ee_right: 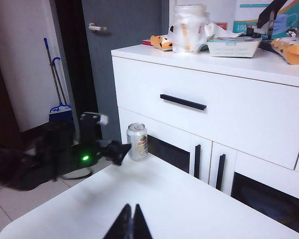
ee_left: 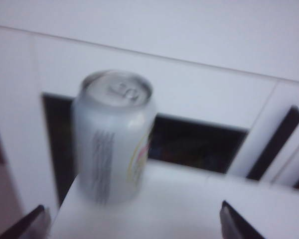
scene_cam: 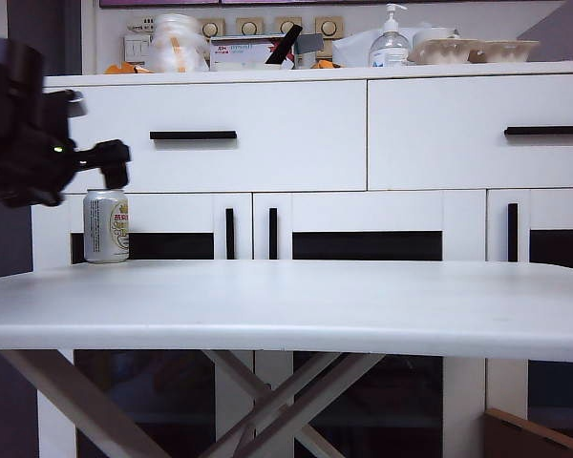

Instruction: Pick up a can of beer from the white table, open the left drawer, place the beer inside the drawer, and finally close the drawer.

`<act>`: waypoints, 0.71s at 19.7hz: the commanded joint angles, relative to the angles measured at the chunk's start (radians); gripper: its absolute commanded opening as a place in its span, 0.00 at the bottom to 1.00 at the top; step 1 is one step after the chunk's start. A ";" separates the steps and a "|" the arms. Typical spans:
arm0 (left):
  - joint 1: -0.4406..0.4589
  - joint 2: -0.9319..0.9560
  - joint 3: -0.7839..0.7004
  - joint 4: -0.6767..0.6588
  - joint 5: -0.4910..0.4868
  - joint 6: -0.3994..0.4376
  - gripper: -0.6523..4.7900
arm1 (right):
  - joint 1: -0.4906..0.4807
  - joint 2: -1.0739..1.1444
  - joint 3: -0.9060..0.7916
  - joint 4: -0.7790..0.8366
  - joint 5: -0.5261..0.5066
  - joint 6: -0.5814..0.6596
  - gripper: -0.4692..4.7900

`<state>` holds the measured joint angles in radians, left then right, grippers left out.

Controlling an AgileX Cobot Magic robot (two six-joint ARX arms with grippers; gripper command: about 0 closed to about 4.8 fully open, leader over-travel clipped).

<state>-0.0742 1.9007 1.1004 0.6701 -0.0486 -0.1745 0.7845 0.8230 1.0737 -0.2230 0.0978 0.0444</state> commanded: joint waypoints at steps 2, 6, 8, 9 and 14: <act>0.001 0.106 0.150 -0.001 0.000 -0.002 1.00 | 0.000 0.002 0.005 0.019 -0.007 0.002 0.09; 0.002 0.199 0.306 -0.066 -0.020 0.002 1.00 | 0.000 0.002 0.005 0.019 -0.014 0.004 0.09; 0.006 0.242 0.367 -0.101 -0.019 0.002 1.00 | -0.001 0.002 0.005 0.019 -0.014 0.004 0.09; 0.007 0.262 0.394 -0.122 -0.019 0.002 1.00 | -0.001 0.002 0.005 0.019 -0.014 0.004 0.09; 0.008 0.322 0.434 -0.137 -0.047 0.002 1.00 | -0.003 0.007 0.005 0.021 -0.013 0.004 0.09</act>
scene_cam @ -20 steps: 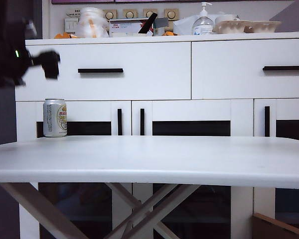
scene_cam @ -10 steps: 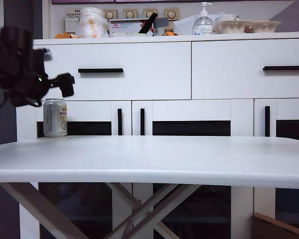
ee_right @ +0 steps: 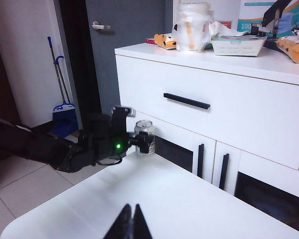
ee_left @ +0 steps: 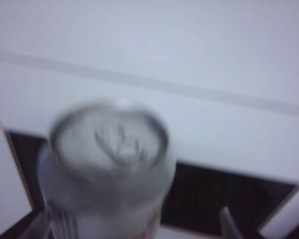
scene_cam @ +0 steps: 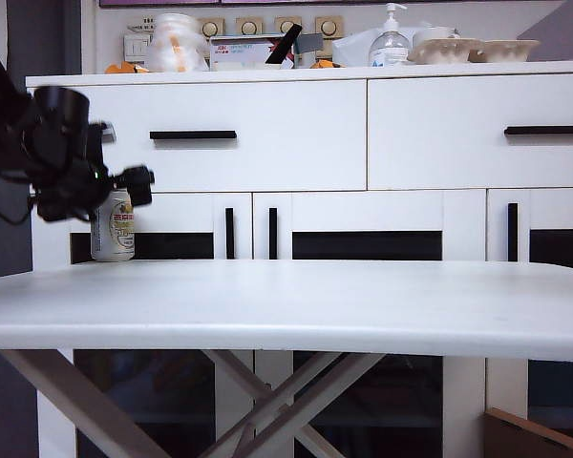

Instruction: Pick up a can of beer from the white table, open the left drawer, place the beer inside the drawer, and finally close the drawer.

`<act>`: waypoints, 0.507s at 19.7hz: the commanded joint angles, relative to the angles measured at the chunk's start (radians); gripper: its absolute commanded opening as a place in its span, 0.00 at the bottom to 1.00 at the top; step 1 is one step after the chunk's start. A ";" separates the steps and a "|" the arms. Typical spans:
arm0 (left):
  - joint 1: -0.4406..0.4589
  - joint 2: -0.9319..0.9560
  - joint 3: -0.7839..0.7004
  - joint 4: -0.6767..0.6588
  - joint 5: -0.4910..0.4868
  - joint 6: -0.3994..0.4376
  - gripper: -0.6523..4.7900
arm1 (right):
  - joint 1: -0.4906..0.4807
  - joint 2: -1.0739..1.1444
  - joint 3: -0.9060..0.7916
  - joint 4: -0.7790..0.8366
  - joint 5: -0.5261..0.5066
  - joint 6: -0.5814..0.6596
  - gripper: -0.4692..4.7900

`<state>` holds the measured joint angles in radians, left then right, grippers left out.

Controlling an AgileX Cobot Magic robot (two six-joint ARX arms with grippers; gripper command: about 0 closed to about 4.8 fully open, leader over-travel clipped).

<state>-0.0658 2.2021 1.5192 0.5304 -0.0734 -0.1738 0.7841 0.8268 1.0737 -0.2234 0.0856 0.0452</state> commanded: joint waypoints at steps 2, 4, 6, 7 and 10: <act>-0.001 0.037 0.015 0.010 -0.037 0.002 1.00 | -0.014 0.009 0.005 0.023 -0.002 0.004 0.09; 0.000 0.051 0.016 0.023 -0.036 0.002 1.00 | -0.020 0.017 0.005 0.024 -0.012 0.004 0.09; 0.000 0.061 0.017 0.040 -0.037 0.001 1.00 | -0.023 0.018 0.005 0.026 -0.017 0.004 0.09; 0.000 0.070 0.028 0.039 -0.037 0.001 1.00 | -0.024 0.018 0.005 0.026 -0.018 0.004 0.09; 0.002 0.102 0.084 0.031 -0.035 0.001 1.00 | -0.024 0.018 0.005 0.026 -0.018 0.004 0.09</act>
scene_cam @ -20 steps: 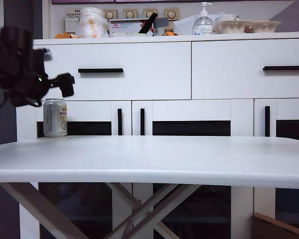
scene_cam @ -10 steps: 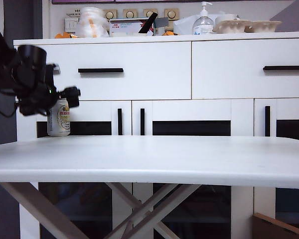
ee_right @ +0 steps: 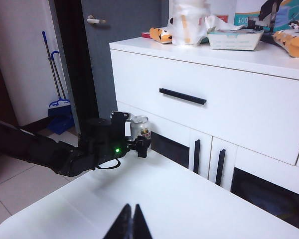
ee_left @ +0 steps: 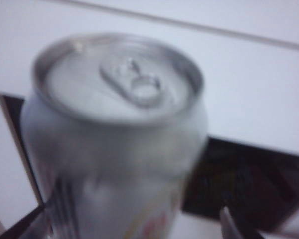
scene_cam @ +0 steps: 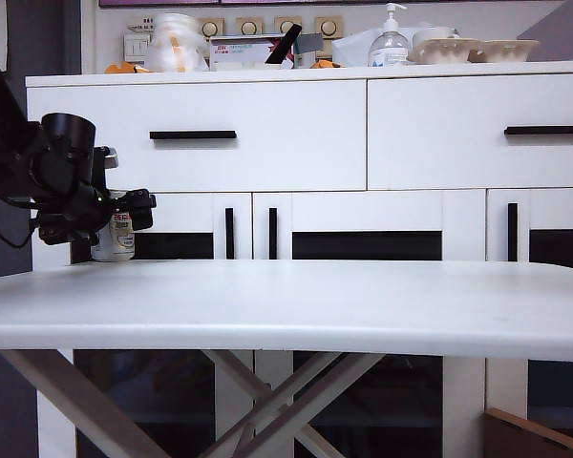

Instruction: Pick up a can of beer from the white table, open the left drawer, place the beer inside the drawer, and finally close the drawer.

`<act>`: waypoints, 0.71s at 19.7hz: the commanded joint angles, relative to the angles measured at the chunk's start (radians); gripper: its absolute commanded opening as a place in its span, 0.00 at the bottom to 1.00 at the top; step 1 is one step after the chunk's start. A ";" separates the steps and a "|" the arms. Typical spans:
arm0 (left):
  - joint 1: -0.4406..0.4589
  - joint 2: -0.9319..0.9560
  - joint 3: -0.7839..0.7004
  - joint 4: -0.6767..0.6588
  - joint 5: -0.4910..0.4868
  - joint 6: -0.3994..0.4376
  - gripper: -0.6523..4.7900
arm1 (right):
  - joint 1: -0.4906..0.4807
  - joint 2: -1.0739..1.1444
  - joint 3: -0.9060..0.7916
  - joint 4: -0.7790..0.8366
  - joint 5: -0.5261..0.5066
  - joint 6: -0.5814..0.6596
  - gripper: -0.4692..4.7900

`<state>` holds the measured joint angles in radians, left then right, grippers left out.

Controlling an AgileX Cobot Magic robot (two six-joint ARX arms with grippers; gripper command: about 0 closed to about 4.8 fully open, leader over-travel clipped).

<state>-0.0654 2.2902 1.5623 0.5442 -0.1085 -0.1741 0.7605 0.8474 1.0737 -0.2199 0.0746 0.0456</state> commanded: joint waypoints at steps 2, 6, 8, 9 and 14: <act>0.002 0.031 0.080 0.000 0.000 0.002 1.00 | 0.000 -0.002 0.005 0.022 -0.007 0.004 0.09; 0.002 0.064 0.152 -0.049 -0.001 0.002 1.00 | 0.000 -0.002 0.005 0.022 -0.006 0.004 0.09; 0.002 0.065 0.153 -0.049 -0.004 0.002 1.00 | 0.000 -0.002 0.005 0.022 -0.006 0.004 0.09; 0.008 0.069 0.153 -0.050 -0.004 0.002 1.00 | 0.000 -0.002 0.005 0.022 -0.007 0.004 0.09; 0.010 0.075 0.154 -0.056 0.023 0.009 0.62 | 0.000 -0.002 0.005 0.022 -0.007 0.006 0.09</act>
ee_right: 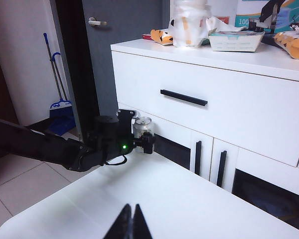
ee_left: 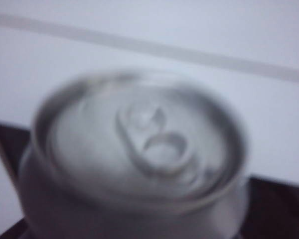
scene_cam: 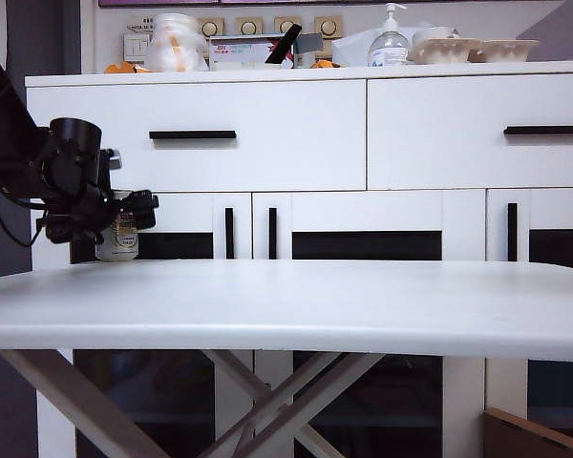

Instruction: Pick up a can of beer from the white table, open the left drawer, place the beer inside the drawer, and finally close the drawer.

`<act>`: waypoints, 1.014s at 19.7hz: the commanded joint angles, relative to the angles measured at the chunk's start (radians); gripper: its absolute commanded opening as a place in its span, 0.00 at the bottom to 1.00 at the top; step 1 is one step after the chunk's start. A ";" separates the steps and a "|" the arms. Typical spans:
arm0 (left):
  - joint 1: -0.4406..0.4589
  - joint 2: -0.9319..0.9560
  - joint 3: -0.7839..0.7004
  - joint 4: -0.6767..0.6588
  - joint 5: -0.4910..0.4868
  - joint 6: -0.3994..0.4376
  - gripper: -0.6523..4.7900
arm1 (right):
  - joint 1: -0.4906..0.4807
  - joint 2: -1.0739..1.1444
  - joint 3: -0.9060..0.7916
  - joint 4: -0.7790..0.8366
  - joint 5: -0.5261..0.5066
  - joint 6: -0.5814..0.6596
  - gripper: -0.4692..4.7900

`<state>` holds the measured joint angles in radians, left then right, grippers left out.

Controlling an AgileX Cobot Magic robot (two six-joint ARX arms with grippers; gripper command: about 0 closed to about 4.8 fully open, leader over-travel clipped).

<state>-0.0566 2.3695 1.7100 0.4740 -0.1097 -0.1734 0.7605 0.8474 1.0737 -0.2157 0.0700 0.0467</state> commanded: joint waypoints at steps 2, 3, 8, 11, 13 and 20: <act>0.001 -0.005 0.011 0.014 0.069 0.008 0.48 | 0.000 -0.002 0.005 0.018 -0.002 0.005 0.09; 0.000 -0.005 0.011 0.015 0.072 0.008 0.43 | 0.000 -0.002 0.005 0.018 -0.002 0.005 0.09; -0.005 -0.016 0.011 0.022 0.161 0.010 0.26 | 0.000 -0.002 0.005 0.018 -0.002 0.005 0.09; -0.017 -0.066 0.011 0.013 0.229 0.070 0.26 | -0.008 -0.002 0.005 0.017 0.006 0.005 0.09; -0.024 -0.135 0.011 -0.017 0.381 0.069 0.26 | -0.055 -0.002 0.005 0.012 0.005 0.005 0.09; -0.072 -0.248 0.010 -0.076 0.796 0.068 0.26 | -0.148 -0.041 0.005 -0.013 -0.048 0.005 0.09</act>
<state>-0.1150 2.1525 1.7096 0.3523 0.5877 -0.1059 0.6239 0.8143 1.0737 -0.2268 0.0437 0.0479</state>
